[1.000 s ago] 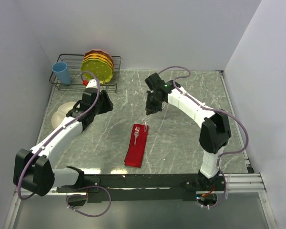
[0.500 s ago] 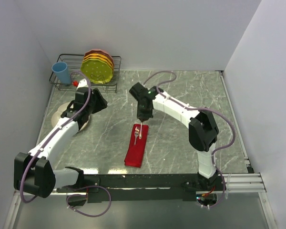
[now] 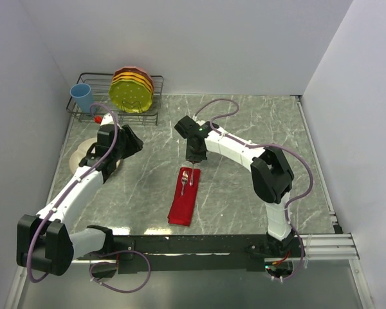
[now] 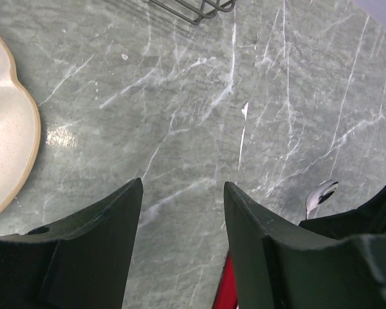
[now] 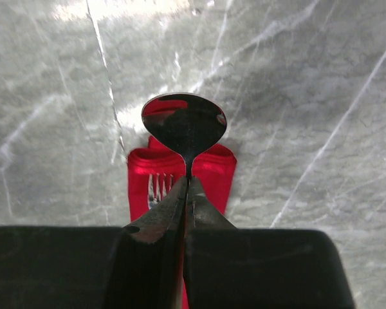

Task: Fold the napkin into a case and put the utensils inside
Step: Insert the spoon into the folded napkin.

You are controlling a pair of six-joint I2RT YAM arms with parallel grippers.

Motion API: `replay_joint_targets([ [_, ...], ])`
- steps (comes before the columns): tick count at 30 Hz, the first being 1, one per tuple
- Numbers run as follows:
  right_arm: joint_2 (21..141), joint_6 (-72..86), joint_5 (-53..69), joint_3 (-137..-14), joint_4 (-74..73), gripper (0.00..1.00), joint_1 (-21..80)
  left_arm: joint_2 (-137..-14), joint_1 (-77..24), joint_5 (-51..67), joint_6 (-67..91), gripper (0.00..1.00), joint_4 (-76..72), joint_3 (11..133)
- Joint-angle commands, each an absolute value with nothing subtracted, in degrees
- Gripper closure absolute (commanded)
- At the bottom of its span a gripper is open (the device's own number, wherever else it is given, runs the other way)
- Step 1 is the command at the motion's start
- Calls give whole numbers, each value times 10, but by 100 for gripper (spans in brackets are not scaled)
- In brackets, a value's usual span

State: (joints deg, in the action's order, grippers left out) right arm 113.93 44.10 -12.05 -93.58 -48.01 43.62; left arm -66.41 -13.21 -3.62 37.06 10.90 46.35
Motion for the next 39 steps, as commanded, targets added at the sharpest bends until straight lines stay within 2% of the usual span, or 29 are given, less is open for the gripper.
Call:
replay_joint_targets([
  [1,1152,454,-151,-964,-456,100,436,-645,-120,-18,380,41,78,459],
  [21,1168,459,-137,-925,-444,100,454,-638,-90,10,387,41,70,437],
  [39,1129,496,-110,-882,-462,100,479,-632,-86,15,391,42,58,419],
])
